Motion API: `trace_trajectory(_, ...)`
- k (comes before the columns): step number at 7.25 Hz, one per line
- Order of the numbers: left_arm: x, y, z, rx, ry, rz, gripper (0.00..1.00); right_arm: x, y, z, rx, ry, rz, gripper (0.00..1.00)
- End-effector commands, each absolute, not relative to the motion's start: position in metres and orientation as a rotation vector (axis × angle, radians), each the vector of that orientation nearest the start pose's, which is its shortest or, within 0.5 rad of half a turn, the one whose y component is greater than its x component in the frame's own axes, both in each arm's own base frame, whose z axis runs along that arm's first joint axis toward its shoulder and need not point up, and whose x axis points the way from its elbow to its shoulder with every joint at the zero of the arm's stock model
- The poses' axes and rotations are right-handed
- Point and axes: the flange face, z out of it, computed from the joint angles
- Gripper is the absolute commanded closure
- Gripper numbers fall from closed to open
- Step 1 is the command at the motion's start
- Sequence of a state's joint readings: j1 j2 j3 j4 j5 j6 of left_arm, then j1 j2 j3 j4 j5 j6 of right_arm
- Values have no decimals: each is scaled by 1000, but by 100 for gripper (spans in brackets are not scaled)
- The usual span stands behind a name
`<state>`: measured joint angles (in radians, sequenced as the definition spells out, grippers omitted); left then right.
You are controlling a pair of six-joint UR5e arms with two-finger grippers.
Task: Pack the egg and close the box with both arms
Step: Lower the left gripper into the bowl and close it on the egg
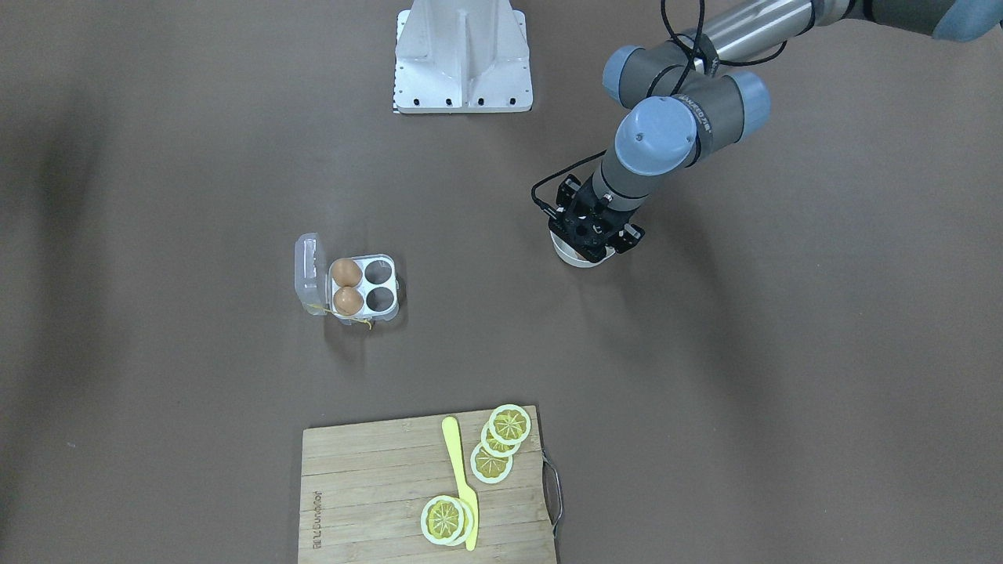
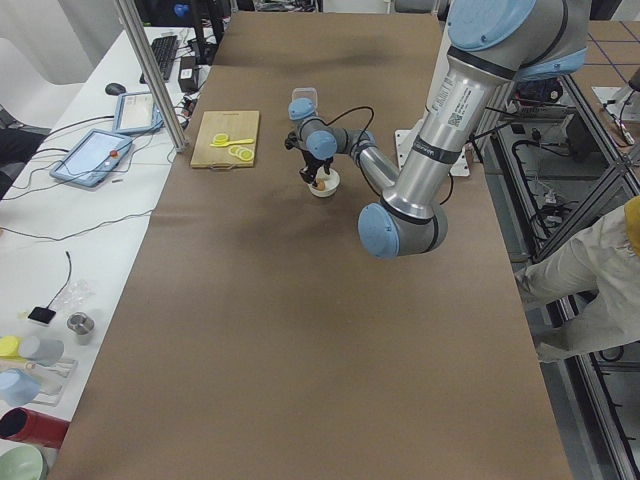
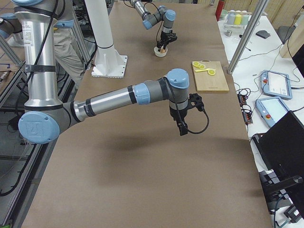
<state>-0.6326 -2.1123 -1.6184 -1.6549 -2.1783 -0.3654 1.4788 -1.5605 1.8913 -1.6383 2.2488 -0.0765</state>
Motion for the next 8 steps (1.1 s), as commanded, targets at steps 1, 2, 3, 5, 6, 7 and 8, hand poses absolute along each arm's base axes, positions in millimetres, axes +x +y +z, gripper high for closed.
trace_trajectory(1, 508, -467, 325, 186, 891, 743, 27, 25, -496, 510, 248, -678, -250, 0)
trace_trajectory(2, 509, -468, 326, 189, 893, 744, 34, 25, -496, 509, 249, -678, -249, 0)
trace_trajectory(3, 508, -467, 325, 190, 892, 741, 45, 25, -496, 509, 249, -678, -249, 0)
trace_trajectory(5, 507, -467, 323, 194, 895, 738, 64, 25, -496, 509, 249, -678, -249, 0)
trace_trajectory(6, 506, -466, 320, 200, 895, 735, 72, 25, -496, 508, 250, -678, -250, 0)
trace_trajectory(7, 505, -467, 317, 209, 895, 734, 79, 25, -496, 508, 251, -678, -251, 0)
trace_trajectory(8, 496, -464, 300, 234, 915, 737, 82, 25, -495, 506, 254, -678, -251, 0)
